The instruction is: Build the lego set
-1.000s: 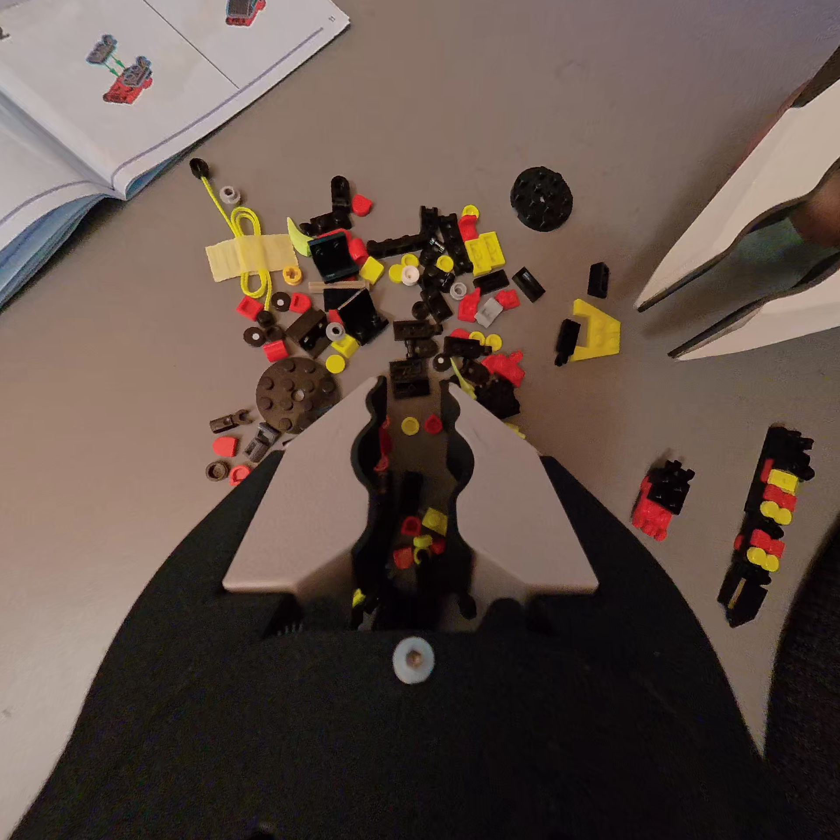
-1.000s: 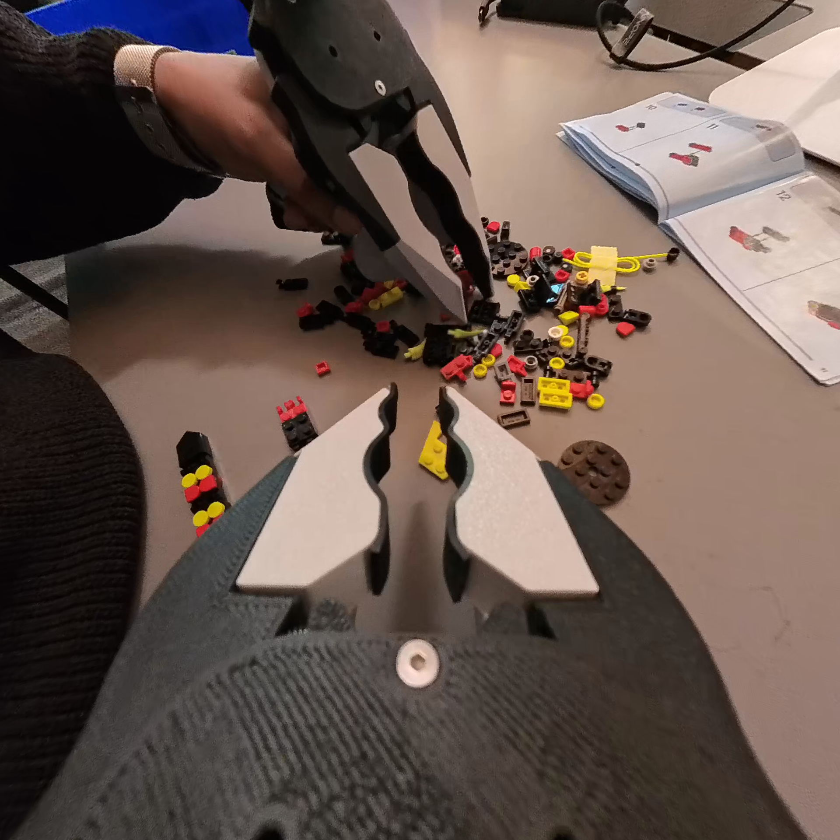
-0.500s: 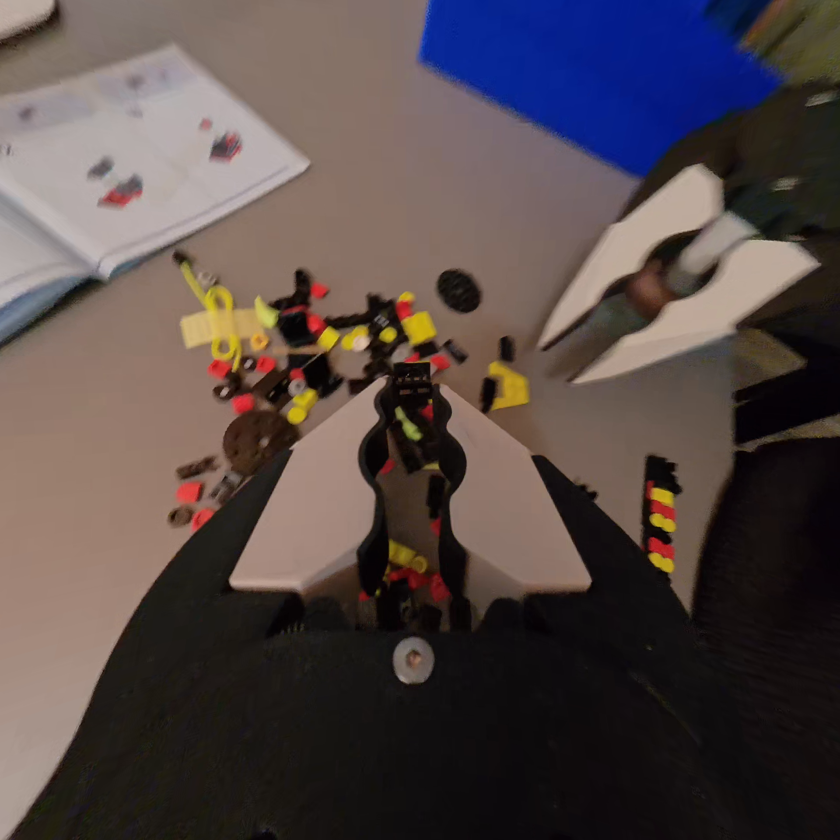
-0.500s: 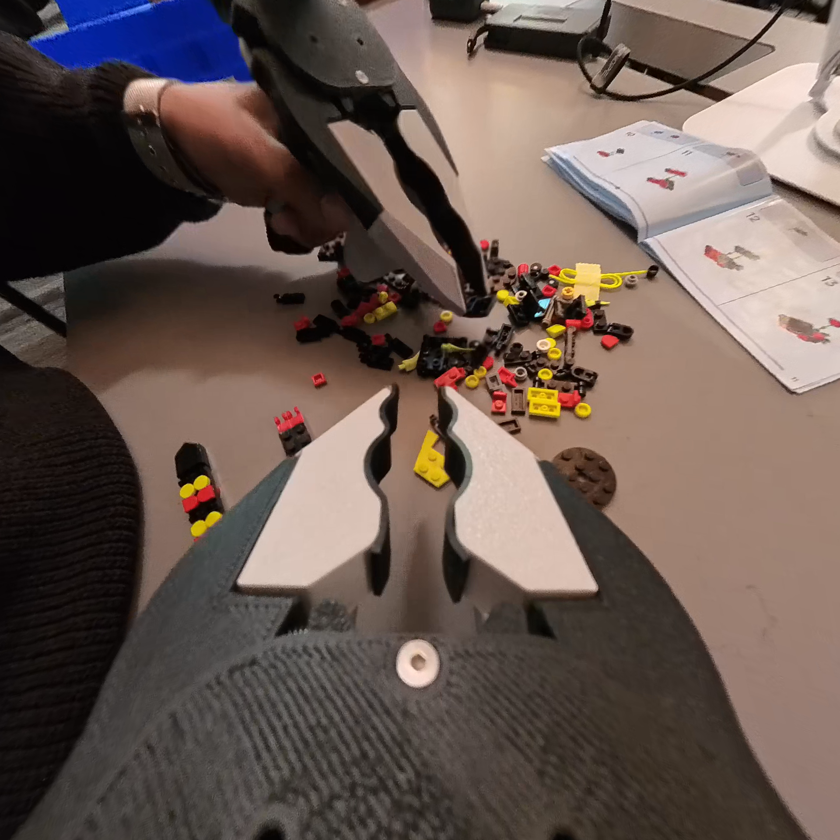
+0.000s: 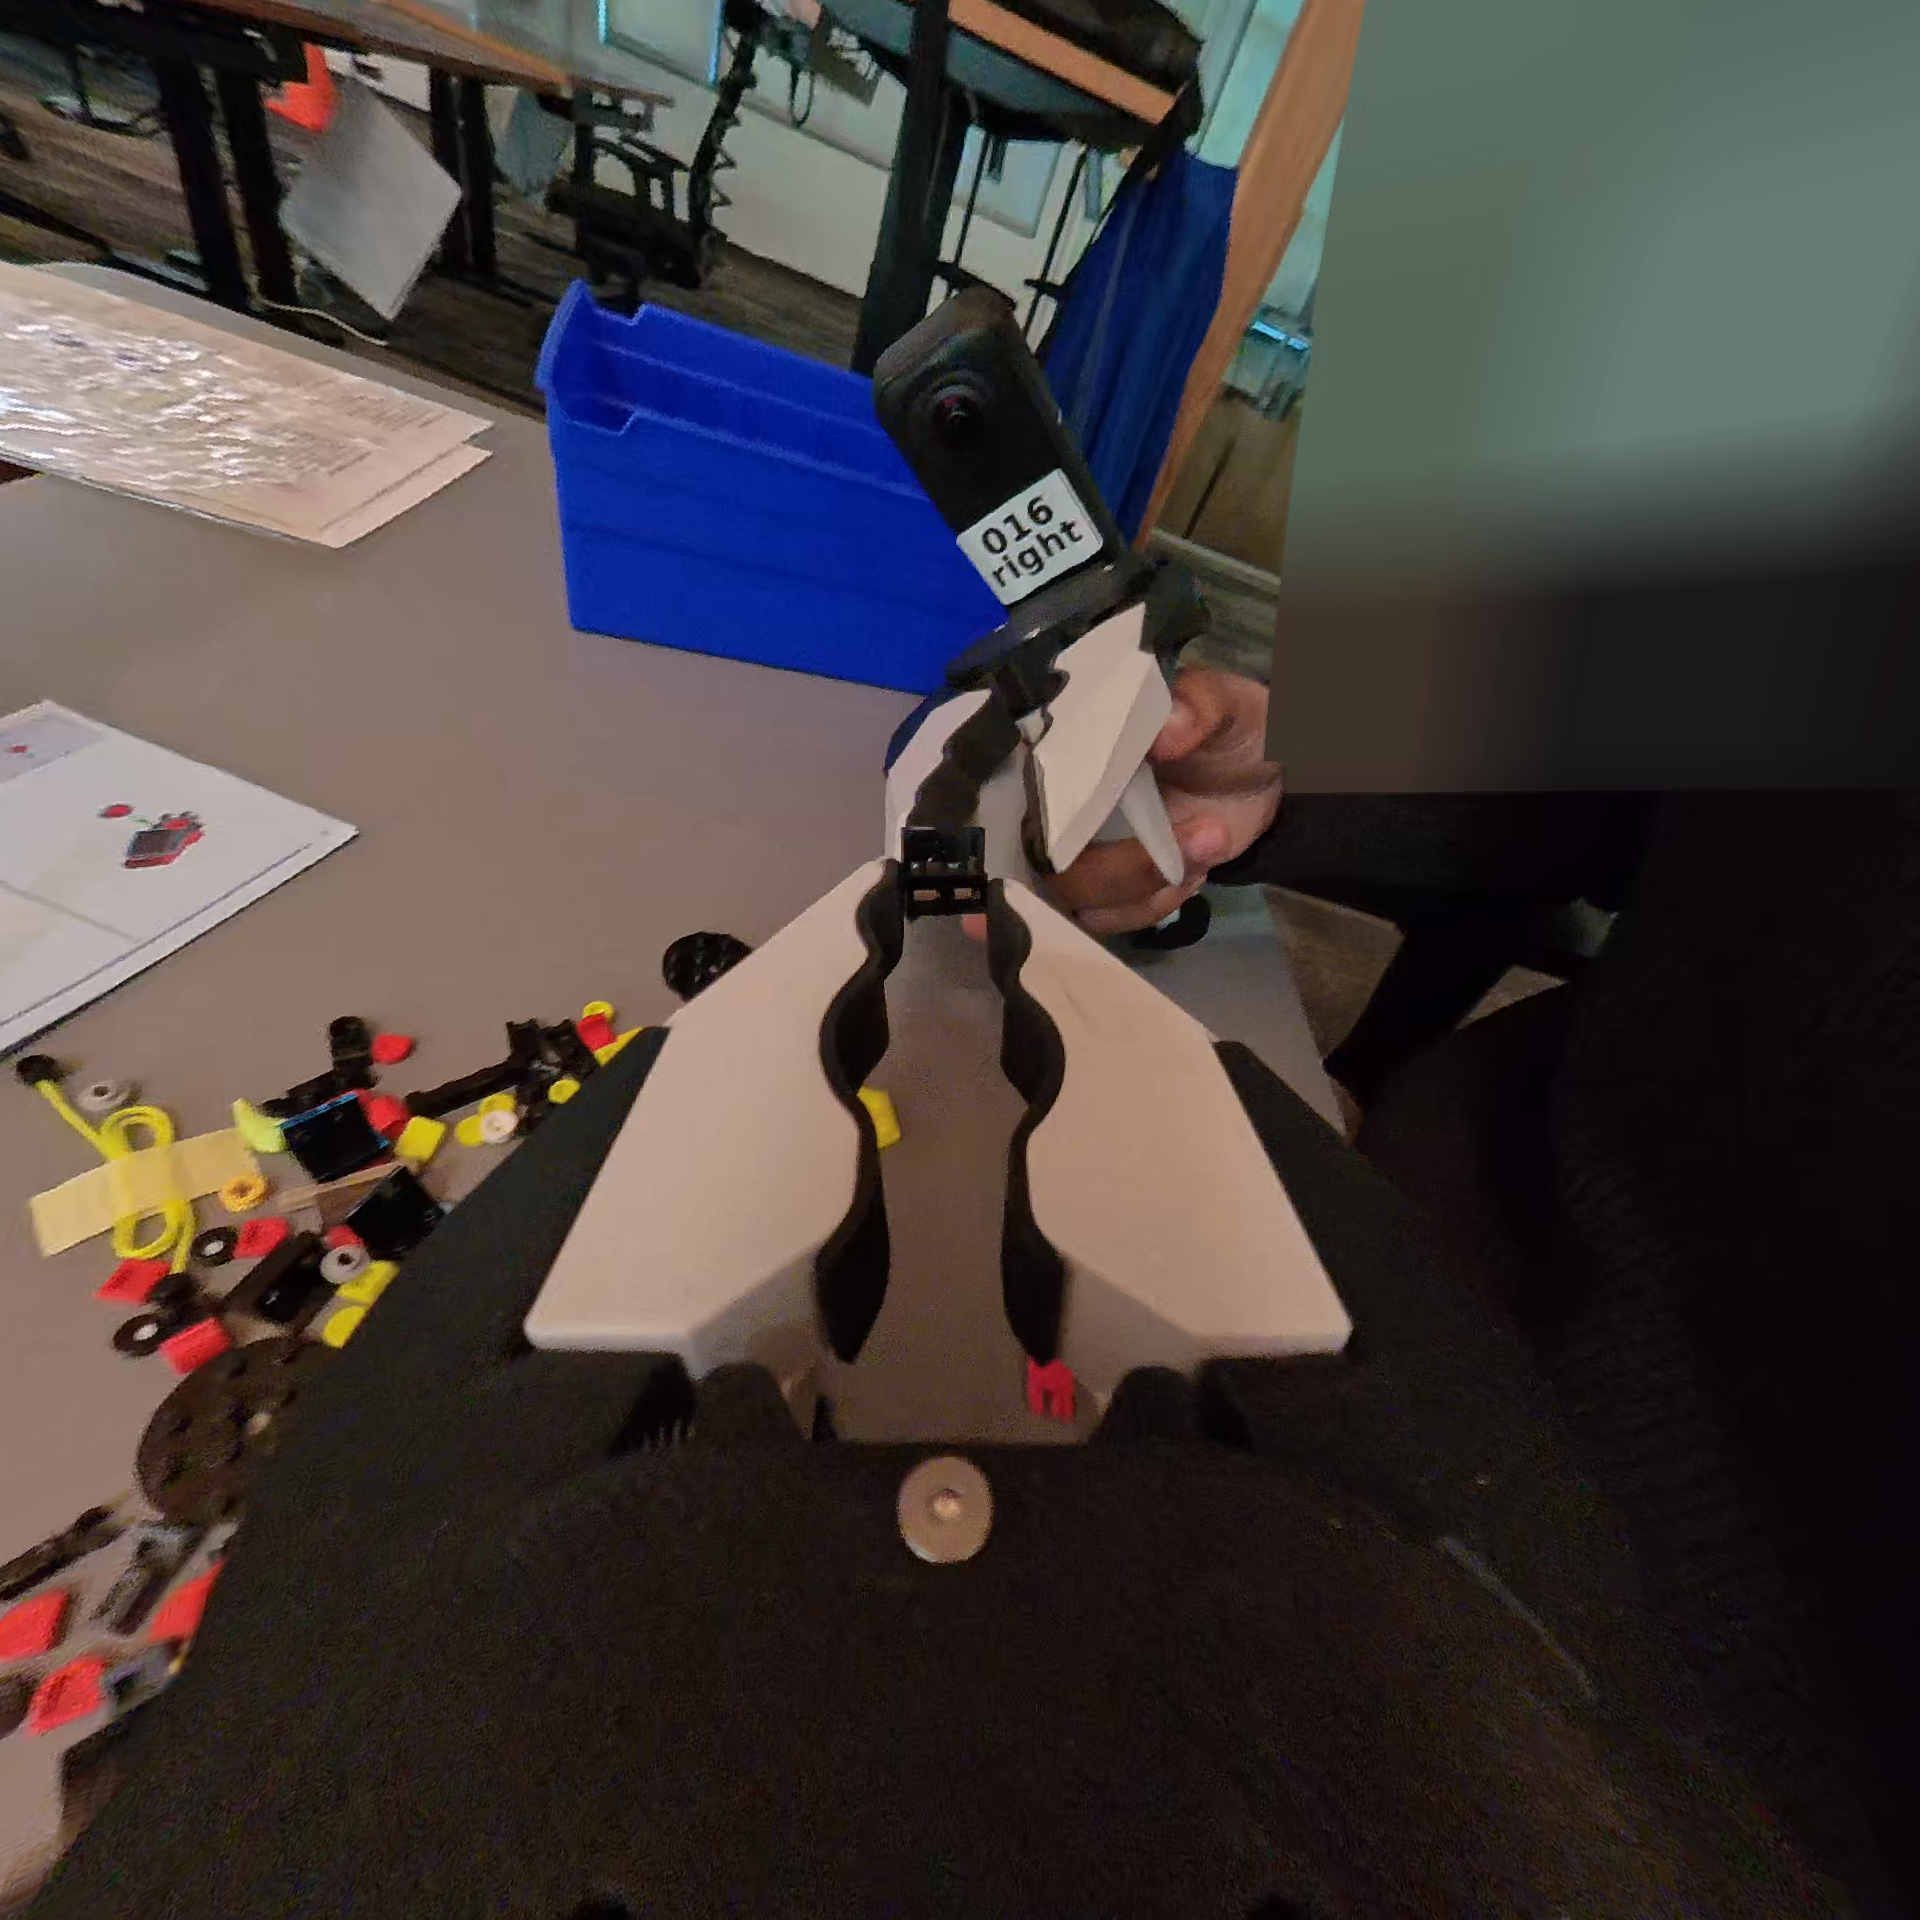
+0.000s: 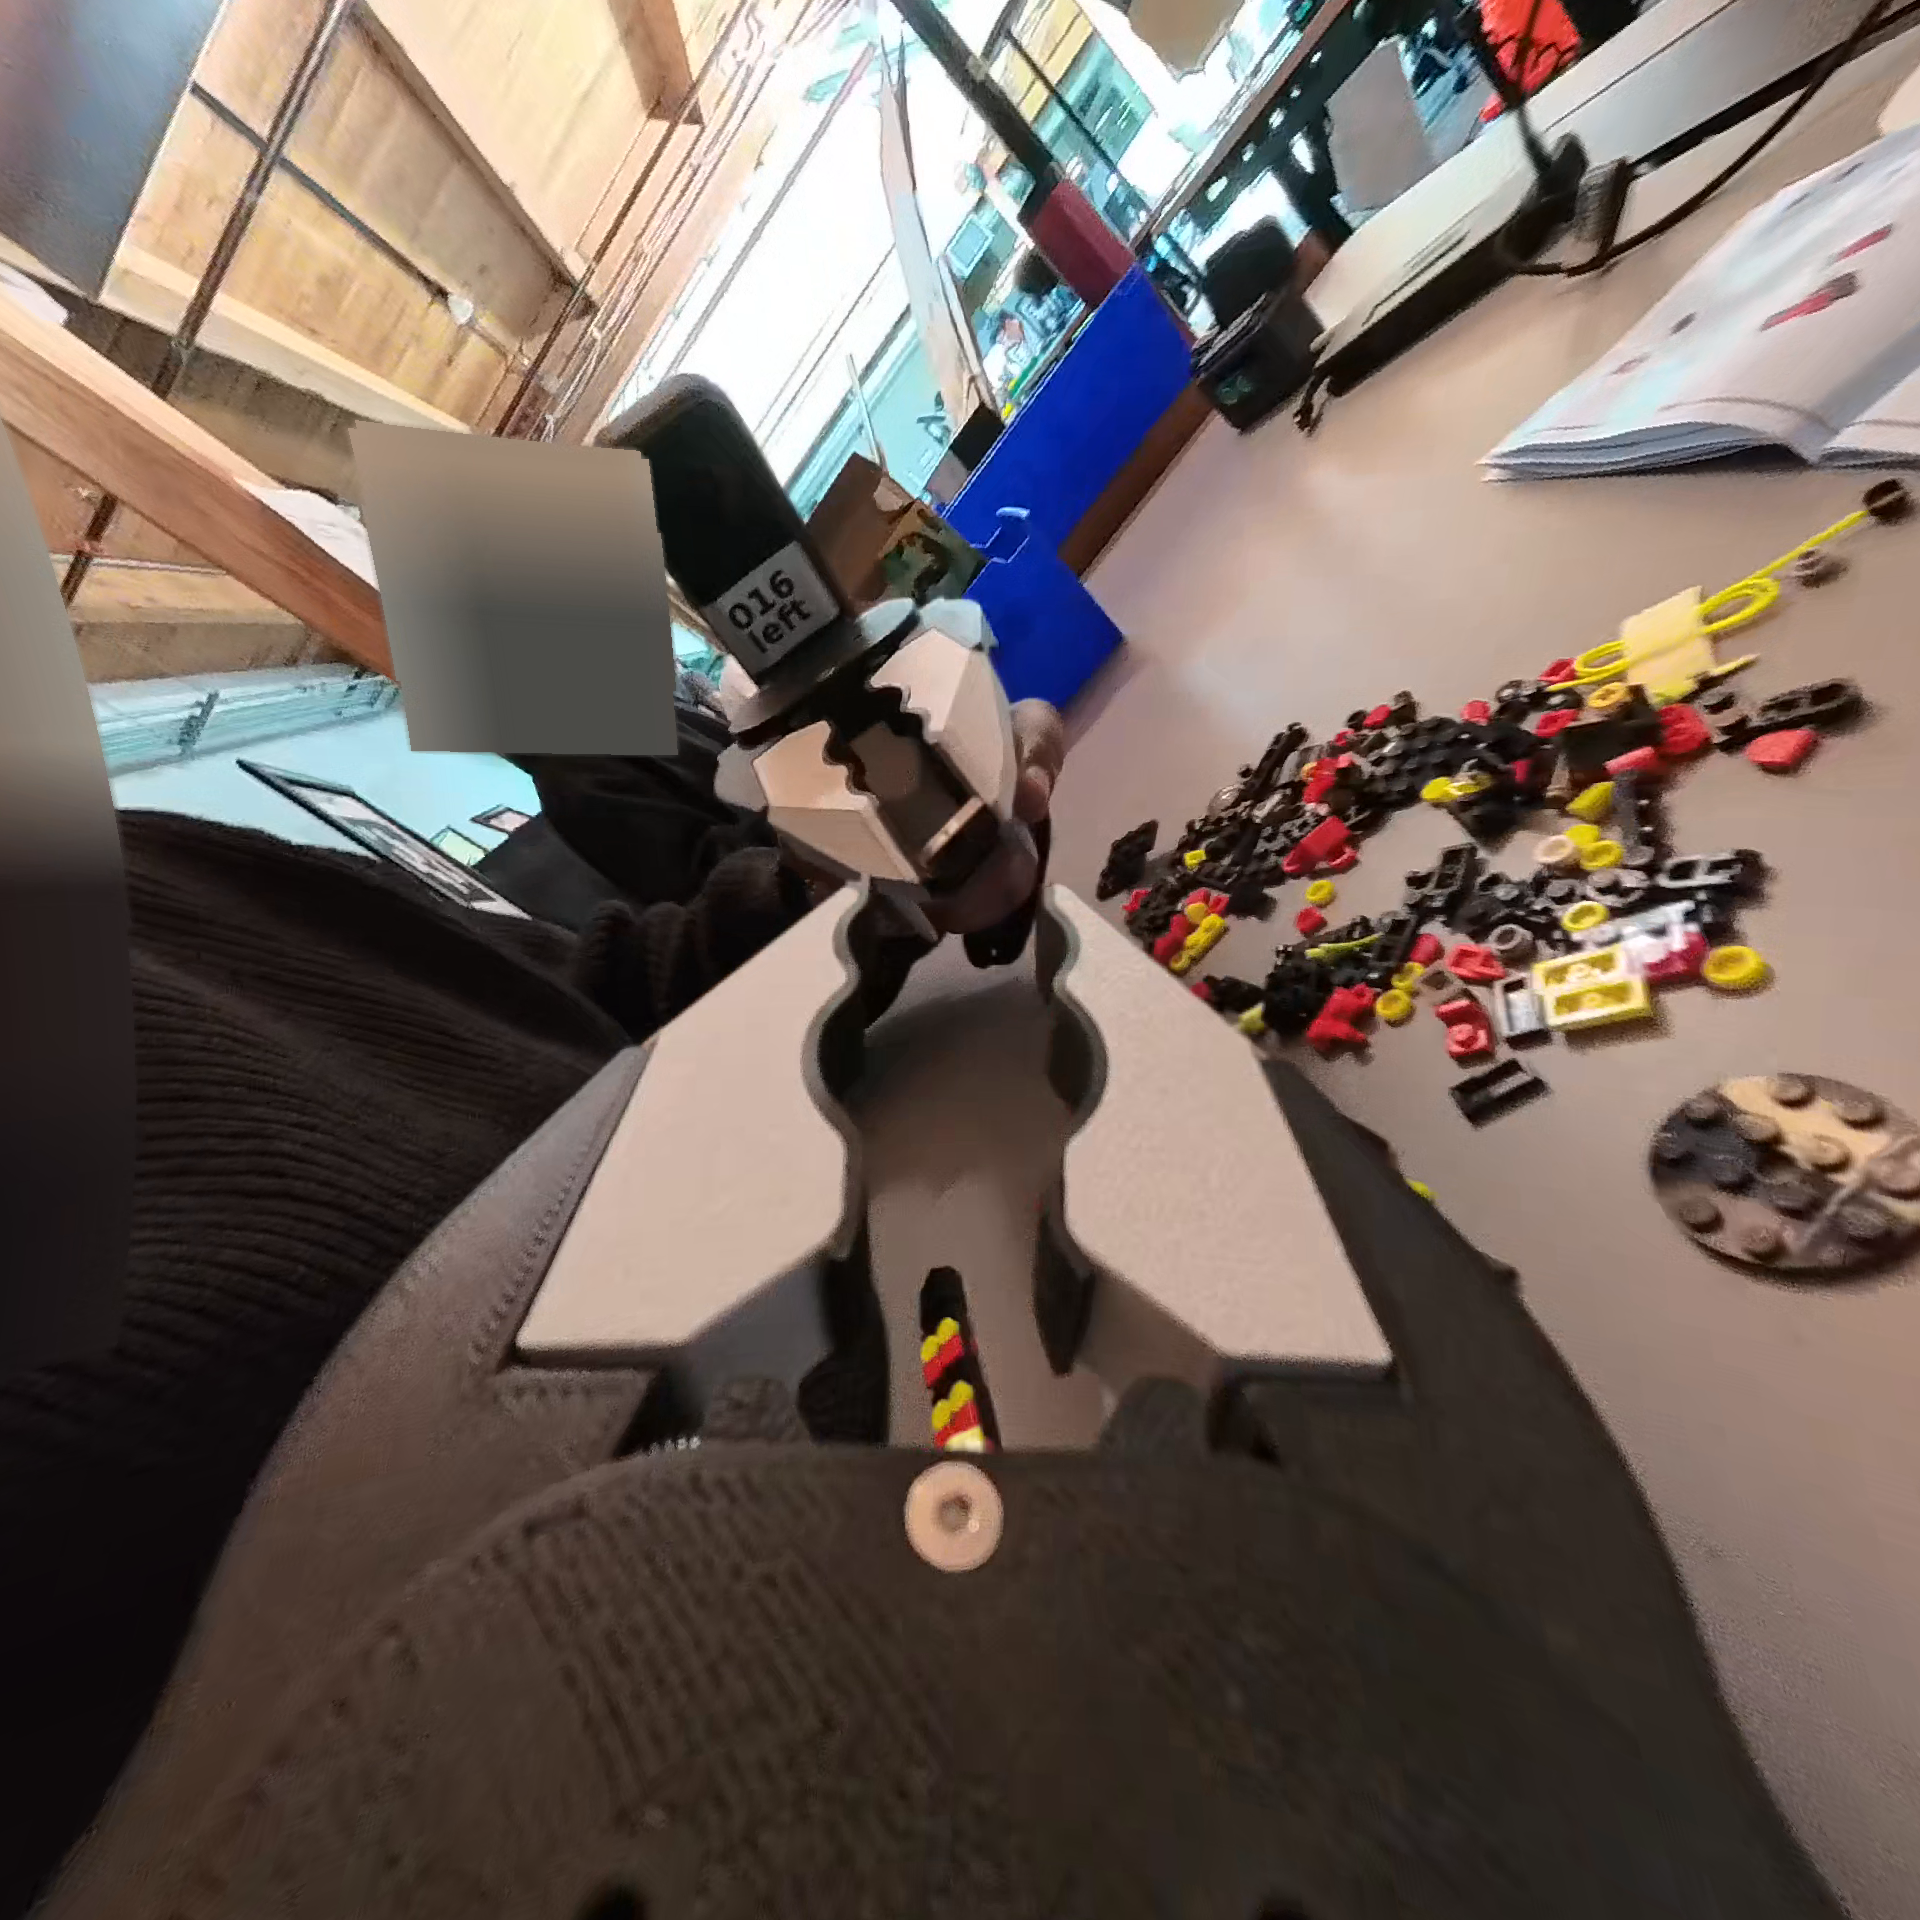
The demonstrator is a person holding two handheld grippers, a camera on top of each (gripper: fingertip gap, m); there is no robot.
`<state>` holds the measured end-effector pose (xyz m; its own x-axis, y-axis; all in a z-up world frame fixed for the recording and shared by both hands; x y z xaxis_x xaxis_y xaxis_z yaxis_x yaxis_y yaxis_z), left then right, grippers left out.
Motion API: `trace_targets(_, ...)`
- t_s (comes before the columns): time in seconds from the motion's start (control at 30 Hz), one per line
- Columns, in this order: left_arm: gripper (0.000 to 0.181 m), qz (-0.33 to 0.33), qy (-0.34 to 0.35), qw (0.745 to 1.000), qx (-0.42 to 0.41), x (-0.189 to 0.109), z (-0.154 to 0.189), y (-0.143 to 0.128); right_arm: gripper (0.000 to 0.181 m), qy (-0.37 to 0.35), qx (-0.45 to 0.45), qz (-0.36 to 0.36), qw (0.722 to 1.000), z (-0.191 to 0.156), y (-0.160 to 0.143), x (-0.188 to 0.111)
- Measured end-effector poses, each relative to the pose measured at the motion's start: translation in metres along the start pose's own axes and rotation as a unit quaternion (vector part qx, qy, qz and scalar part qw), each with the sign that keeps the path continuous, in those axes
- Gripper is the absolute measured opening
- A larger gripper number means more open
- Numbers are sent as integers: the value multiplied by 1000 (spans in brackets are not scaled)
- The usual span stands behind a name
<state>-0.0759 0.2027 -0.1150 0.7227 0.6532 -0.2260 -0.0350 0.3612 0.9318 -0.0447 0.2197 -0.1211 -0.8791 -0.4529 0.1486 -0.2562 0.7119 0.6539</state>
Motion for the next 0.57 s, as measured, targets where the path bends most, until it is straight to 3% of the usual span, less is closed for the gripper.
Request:
trace_targets(0.13, 13, 3, -24, 999, -34, 0, 5, 2, 29, 8, -46, -14, 999, -9, 1, 3)
trace_targets(0.2, 13, 8, -57, 993, -100, -1, 6, 6, 35, -8, -132, -56, 990, -13, 0, 1)
trace_targets(0.33, 13, 8, -119, 968, -223, -4, 5, 10, 33, -74, -310, -98, 943, -17, 4, -5)
trace_targets(0.57, 13, -42, -215, 903, -369, -2, 13, -2, 23, -97, -443, -127, 882, -27, 0, -5)
Point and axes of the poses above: each gripper's, where its closed fingertips meet, x out along the fingers, y out of its top, z = x × y across the jaws, the point moved 2 cm from there along -x, back along the fingers, and after that the axes turned 10 degrees about y, right-handed, at the moved point
